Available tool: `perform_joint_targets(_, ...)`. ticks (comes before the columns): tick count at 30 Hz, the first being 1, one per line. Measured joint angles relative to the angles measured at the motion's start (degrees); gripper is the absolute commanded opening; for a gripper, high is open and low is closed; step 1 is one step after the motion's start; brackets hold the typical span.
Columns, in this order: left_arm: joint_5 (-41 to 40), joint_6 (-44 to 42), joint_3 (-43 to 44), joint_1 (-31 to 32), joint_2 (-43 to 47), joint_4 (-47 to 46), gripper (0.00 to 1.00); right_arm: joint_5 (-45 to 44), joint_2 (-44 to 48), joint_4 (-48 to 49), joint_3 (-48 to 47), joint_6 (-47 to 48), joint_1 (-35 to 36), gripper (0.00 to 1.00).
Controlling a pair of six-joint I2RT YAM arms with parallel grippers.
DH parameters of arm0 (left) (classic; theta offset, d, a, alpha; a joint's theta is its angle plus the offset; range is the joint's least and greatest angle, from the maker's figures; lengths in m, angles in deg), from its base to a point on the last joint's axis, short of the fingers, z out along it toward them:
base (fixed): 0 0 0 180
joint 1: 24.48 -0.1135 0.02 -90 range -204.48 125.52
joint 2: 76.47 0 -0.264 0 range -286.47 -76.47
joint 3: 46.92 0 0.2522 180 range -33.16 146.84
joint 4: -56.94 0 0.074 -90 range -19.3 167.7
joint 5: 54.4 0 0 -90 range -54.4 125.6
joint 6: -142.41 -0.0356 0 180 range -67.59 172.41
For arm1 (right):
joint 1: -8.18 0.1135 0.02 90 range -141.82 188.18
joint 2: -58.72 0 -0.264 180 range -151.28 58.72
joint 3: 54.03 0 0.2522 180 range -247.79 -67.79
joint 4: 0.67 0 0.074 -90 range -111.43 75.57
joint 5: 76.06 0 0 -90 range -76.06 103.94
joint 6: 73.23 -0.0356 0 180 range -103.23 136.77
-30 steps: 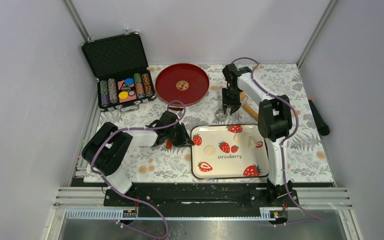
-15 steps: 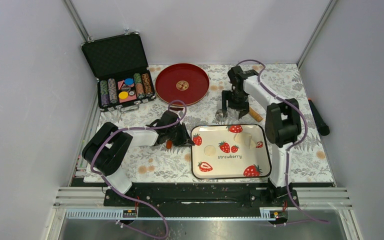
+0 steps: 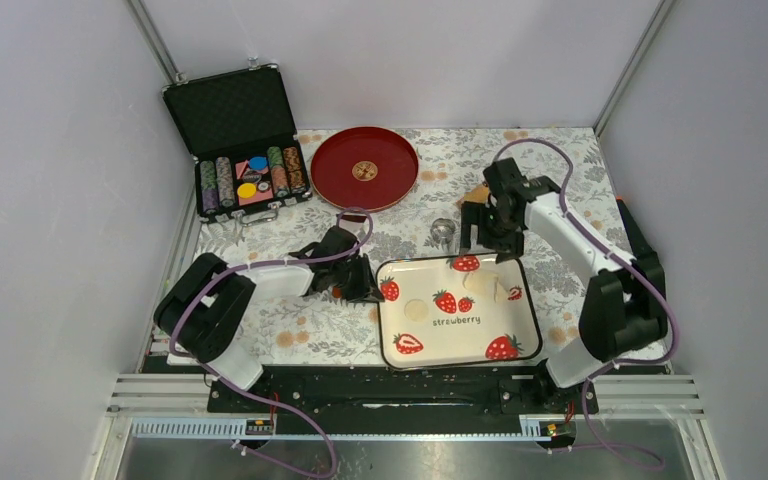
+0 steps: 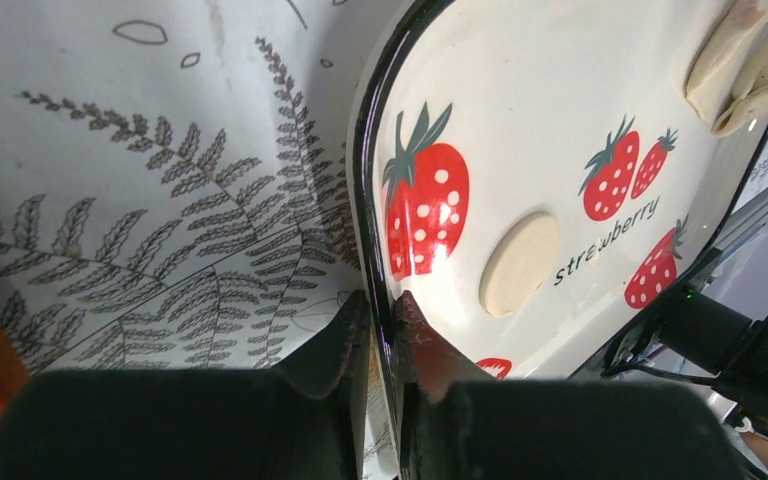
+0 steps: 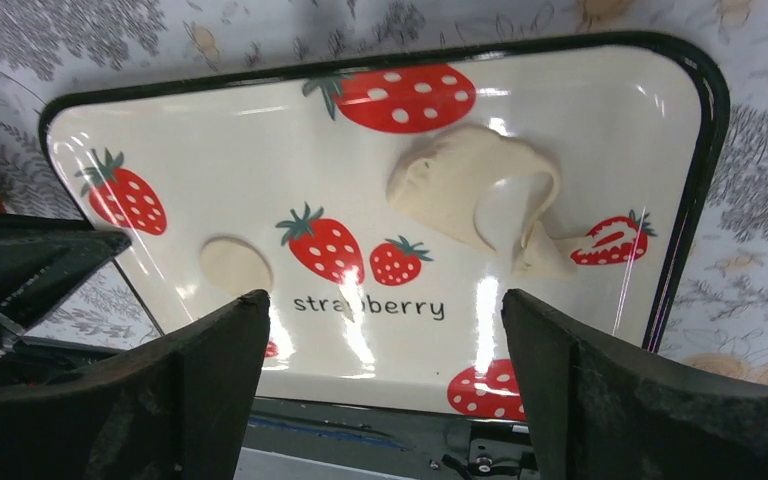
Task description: Roll out the dumpling wrappers from the dough
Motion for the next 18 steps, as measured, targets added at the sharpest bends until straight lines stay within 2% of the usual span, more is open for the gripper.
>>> perform_joint_targets(9,-0.72,-2.47,1.4,-0.11,0.98,6.19,0.03,2.89,11.58,5.57,15.04,-4.22,-0.09,1.0)
perform_joint_targets(12,-1.49,-3.08,2.27,-0.11,0.98,8.24,0.19,3.02,14.91,6.47,17.18,-5.05,-0.09,1.0)
perform_joint_targets(15,-1.97,-3.65,2.73,-0.11,1.18,9.14,0.43,3.1,18.18,8.52,18.75,-5.99,-0.09,1.0)
perform_joint_targets(18,-3.28,-5.03,2.82,-0.07,3.41,10.51,0.62,4.0,23.04,12.92,23.45,-7.67,-0.09,1.0)
